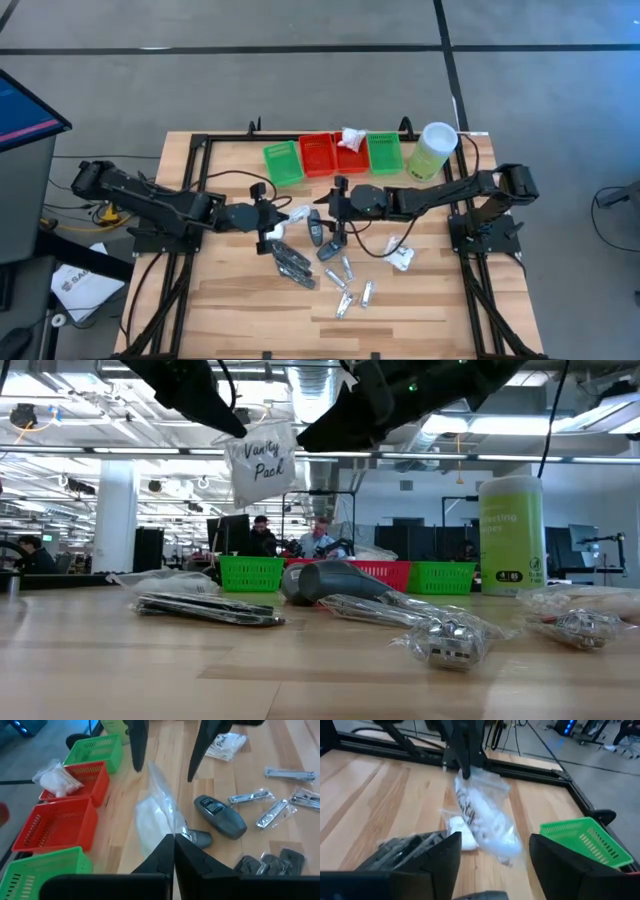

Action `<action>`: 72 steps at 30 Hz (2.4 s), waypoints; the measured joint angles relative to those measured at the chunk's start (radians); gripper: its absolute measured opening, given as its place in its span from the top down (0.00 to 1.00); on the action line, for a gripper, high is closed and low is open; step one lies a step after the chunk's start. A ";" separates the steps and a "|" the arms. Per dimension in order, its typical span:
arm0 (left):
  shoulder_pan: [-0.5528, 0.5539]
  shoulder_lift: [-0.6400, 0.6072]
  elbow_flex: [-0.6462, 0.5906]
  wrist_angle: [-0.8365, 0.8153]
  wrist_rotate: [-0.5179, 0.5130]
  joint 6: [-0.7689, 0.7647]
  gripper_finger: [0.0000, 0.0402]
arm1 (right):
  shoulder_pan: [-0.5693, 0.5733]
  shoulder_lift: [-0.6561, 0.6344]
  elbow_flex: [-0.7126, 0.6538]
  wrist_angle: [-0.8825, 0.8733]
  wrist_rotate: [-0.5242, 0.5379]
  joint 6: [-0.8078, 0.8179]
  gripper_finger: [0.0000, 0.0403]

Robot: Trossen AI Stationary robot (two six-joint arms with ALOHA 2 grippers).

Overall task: Pick & Place Travel size toiletries
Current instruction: Put the white cotton pack into the right red bin

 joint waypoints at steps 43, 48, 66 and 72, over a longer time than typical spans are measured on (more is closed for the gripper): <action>0.000 0.033 -0.001 0.167 -0.017 0.131 1.00 | 0.001 -0.001 0.003 0.061 -0.084 -0.051 0.99; 0.000 0.033 -0.001 0.167 -0.027 0.127 0.96 | 0.000 -0.003 0.003 0.060 -0.082 -0.062 1.00; 0.000 -0.099 -0.021 0.137 -0.158 0.072 0.80 | -0.127 -0.117 0.002 -0.042 0.037 0.005 1.00; 0.000 -0.141 -0.087 0.127 -0.158 -0.005 0.80 | -0.241 -0.117 0.002 -0.091 0.039 0.036 1.00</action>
